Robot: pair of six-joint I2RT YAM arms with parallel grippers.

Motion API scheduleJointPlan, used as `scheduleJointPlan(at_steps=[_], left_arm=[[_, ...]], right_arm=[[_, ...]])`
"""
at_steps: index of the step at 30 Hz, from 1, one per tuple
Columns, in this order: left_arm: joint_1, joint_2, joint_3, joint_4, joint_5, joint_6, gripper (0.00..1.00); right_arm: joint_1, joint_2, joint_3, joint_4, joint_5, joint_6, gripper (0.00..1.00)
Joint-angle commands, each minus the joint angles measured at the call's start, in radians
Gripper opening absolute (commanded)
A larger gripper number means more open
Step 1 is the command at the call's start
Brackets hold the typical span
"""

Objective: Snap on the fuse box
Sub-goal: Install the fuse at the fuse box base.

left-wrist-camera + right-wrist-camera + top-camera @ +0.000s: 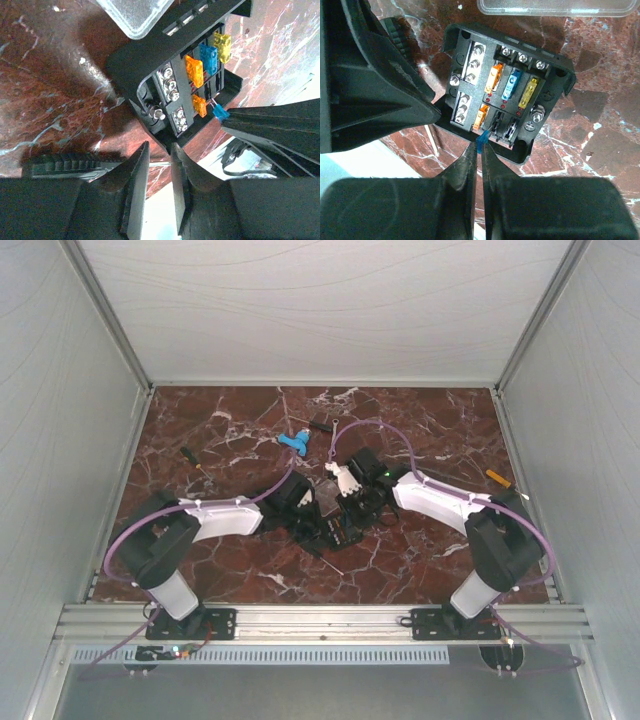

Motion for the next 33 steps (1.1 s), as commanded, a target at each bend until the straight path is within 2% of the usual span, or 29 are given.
scheduleJointPlan(at_steps=[1, 33], left_arm=[[-0.005, 0.023, 0.043, 0.022, 0.005, 0.013, 0.24], [-0.004, 0.027, 0.042, 0.018, -0.017, 0.011, 0.24]], right_arm=[[0.009, 0.018, 0.027, -0.007, -0.015, -0.020, 0.00], [0.007, 0.015, 0.014, 0.037, 0.038, -0.011, 0.00]])
